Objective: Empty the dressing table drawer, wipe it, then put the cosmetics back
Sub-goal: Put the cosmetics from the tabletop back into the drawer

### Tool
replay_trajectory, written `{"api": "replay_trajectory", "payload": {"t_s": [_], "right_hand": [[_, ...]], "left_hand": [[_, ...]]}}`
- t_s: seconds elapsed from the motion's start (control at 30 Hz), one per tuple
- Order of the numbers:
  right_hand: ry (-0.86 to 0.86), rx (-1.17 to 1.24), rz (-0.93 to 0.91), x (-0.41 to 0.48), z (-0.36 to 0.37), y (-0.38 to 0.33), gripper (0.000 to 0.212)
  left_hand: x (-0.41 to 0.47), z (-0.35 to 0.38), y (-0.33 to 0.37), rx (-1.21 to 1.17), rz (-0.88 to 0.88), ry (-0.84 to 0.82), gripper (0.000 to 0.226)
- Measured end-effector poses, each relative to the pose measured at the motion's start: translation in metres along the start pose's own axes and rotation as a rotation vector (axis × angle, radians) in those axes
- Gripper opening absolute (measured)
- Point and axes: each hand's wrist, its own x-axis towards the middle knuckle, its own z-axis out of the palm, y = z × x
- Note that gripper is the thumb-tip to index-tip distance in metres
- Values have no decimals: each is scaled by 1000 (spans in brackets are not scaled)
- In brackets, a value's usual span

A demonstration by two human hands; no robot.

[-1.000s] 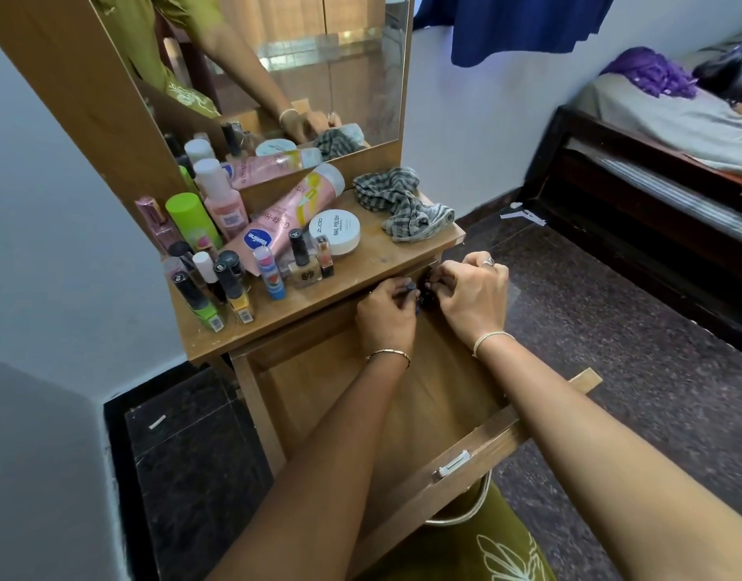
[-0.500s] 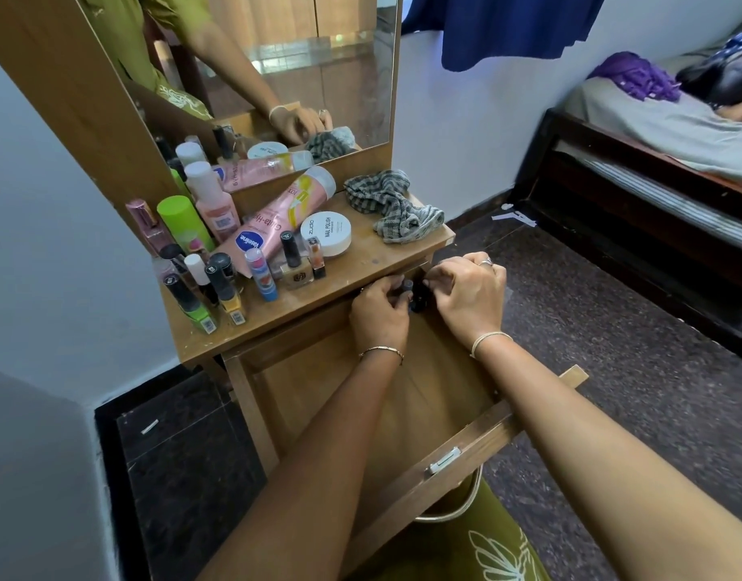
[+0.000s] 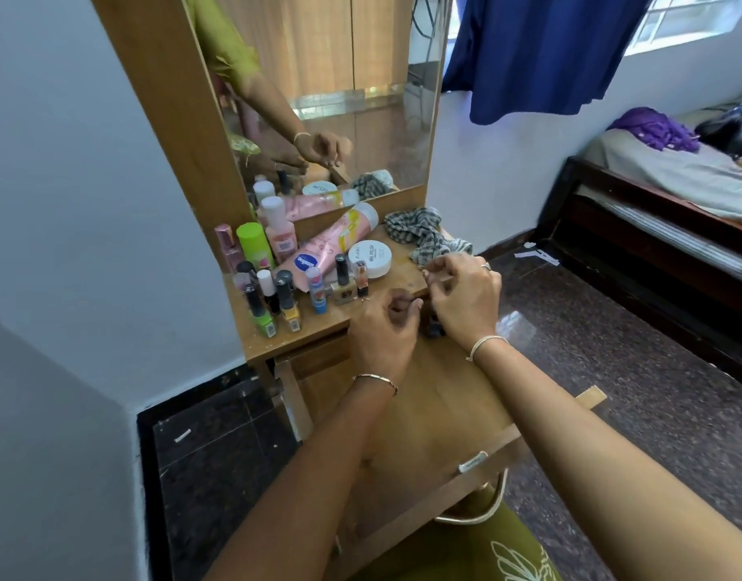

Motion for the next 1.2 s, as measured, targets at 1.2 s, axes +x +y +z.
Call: {"api": "replay_trajectory", "payload": {"t_s": [1.2], "right_hand": [[-418, 445, 426, 116, 80, -68, 38]], "left_hand": [[174, -76, 14, 835, 37, -458, 43]]}}
